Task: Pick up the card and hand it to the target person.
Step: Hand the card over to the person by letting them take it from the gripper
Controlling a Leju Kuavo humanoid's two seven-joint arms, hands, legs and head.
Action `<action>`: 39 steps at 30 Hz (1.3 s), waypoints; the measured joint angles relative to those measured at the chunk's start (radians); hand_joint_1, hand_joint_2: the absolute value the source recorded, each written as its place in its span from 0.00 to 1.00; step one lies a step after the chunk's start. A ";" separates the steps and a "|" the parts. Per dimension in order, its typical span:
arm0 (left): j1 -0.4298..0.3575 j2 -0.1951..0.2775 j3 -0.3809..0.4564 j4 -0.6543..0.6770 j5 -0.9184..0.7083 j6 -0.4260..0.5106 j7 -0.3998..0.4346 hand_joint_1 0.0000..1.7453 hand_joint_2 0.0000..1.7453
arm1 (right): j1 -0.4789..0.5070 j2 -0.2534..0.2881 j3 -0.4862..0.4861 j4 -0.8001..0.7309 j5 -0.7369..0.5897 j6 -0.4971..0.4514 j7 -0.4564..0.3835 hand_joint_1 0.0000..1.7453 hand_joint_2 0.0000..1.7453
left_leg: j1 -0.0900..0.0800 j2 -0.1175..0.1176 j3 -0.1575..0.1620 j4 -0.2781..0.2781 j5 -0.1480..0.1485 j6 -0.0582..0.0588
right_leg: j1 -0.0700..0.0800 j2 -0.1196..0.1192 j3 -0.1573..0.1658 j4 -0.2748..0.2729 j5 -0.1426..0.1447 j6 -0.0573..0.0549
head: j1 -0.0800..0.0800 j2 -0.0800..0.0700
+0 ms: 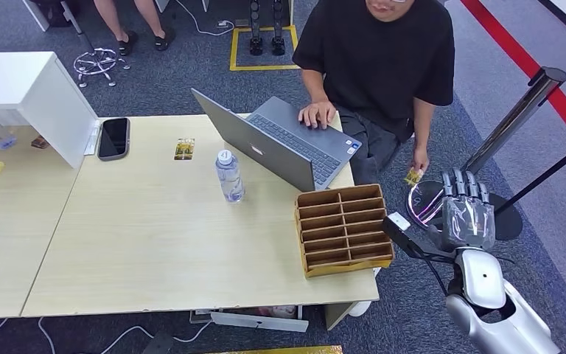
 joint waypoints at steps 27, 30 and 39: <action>0.052 0.000 0.008 0.000 0.052 0.037 -0.044 0.00 0.00 | 0.108 0.174 0.068 -0.234 -0.248 -0.488 -0.116 0.00 1.00 | 0.000 0.000 0.000 0.000 0.000 0.000 | 0.000 0.000 0.000 0.000 0.000 0.000 | 0.000 0.000; 0.055 0.000 0.010 0.000 0.058 0.039 -0.045 0.00 0.00 | 0.126 0.214 0.077 -0.229 -0.359 -0.491 -0.208 0.00 1.00 | 0.000 0.000 0.000 0.000 0.000 0.000 | 0.000 0.000 0.000 0.000 0.000 0.000 | 0.000 0.000; 0.058 0.000 0.011 0.000 0.071 0.049 -0.039 0.00 0.00 | 0.163 0.317 0.094 -0.171 -0.555 -0.491 -0.338 0.00 1.00 | 0.000 0.000 0.000 -0.001 0.000 0.000 | 0.000 0.000 0.000 0.000 0.000 0.000 | 0.000 0.000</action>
